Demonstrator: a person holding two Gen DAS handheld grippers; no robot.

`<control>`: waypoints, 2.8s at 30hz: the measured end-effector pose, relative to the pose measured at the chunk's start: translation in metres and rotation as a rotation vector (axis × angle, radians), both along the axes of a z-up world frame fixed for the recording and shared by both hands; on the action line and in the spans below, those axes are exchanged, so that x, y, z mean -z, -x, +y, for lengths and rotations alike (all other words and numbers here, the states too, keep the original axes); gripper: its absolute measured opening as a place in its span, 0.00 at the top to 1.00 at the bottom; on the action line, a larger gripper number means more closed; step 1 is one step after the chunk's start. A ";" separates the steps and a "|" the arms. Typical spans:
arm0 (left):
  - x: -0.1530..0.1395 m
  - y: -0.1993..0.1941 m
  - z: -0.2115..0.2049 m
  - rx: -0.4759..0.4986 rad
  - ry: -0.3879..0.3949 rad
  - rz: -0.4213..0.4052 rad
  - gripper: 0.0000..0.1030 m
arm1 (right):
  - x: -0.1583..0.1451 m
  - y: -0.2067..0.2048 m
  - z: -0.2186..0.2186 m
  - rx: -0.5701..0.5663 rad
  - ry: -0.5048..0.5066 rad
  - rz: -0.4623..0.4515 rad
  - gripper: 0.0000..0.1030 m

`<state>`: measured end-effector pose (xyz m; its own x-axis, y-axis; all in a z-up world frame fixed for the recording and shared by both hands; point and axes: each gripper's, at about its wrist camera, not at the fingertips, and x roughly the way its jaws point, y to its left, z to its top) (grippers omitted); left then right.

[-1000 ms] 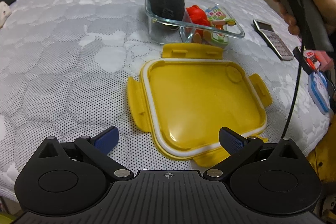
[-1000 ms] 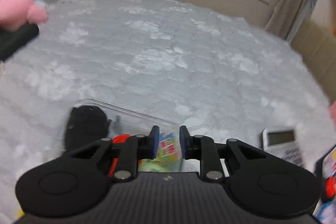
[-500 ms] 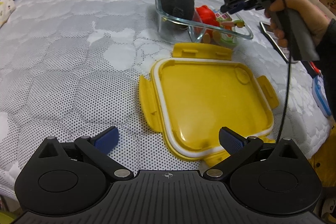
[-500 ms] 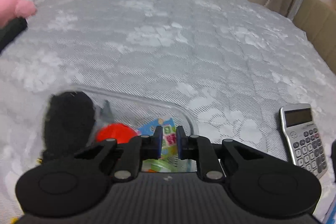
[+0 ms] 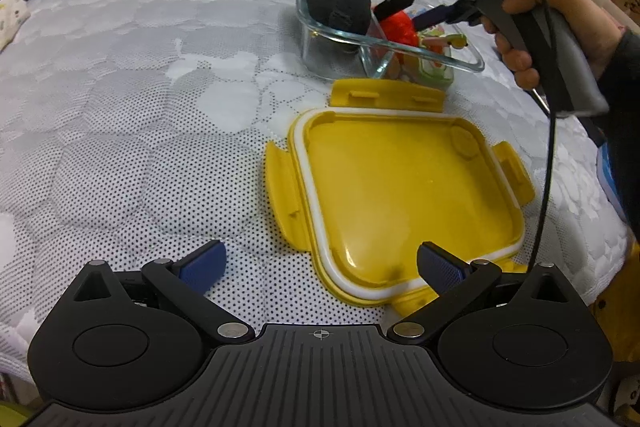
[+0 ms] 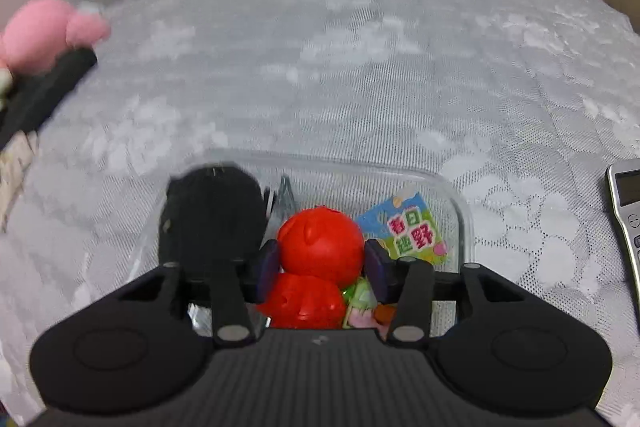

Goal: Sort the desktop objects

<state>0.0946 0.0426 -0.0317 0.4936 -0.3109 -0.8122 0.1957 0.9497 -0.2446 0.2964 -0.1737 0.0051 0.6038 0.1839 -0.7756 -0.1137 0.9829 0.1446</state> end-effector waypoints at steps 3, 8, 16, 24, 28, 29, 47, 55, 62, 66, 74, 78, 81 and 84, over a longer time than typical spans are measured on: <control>0.000 -0.001 0.000 -0.006 0.000 0.001 0.00 | -0.004 0.017 -0.011 0.033 -0.068 -0.095 0.53; -0.006 -0.002 -0.006 -0.013 -0.017 -0.001 0.00 | 0.013 0.024 -0.017 0.020 -0.133 -0.054 0.52; -0.028 -0.010 -0.017 -0.065 -0.088 -0.045 0.00 | -0.020 0.078 -0.057 0.065 -0.267 -0.170 0.29; -0.027 -0.023 -0.033 -0.114 -0.097 -0.038 0.00 | -0.011 0.173 -0.112 0.111 -0.280 -0.266 0.29; -0.021 -0.022 -0.042 -0.103 -0.133 -0.018 0.00 | 0.011 0.210 -0.125 0.190 -0.253 -0.291 0.26; -0.019 -0.020 -0.045 -0.094 -0.148 -0.013 0.00 | 0.017 0.215 -0.130 0.216 -0.268 -0.282 0.25; -0.086 -0.069 -0.063 -0.126 -0.084 -0.297 0.00 | 0.036 0.233 -0.105 0.149 -0.222 -0.288 0.13; -0.078 -0.190 -0.100 -0.044 -0.176 -0.107 0.74 | 0.039 0.239 -0.085 0.077 -0.154 -0.317 0.12; -0.068 -0.212 -0.097 -0.069 -0.090 -0.048 0.65 | 0.042 0.236 -0.082 0.041 -0.175 -0.314 0.12; -0.060 -0.216 -0.111 -0.050 -0.177 -0.032 0.62 | 0.049 0.234 -0.084 0.046 -0.194 -0.286 0.12; -0.062 -0.210 -0.117 -0.004 -0.186 -0.041 0.53 | 0.052 0.235 -0.095 0.075 -0.246 -0.268 0.11; -0.059 -0.218 -0.111 -0.008 -0.112 -0.025 0.38 | 0.052 0.237 -0.093 0.069 -0.262 -0.256 0.11; -0.065 -0.213 -0.109 0.007 -0.083 -0.023 0.37 | 0.048 0.242 -0.092 0.065 -0.229 -0.283 0.11; -0.071 -0.212 -0.101 0.017 0.078 0.057 0.39 | 0.047 0.240 -0.092 0.078 -0.234 -0.283 0.11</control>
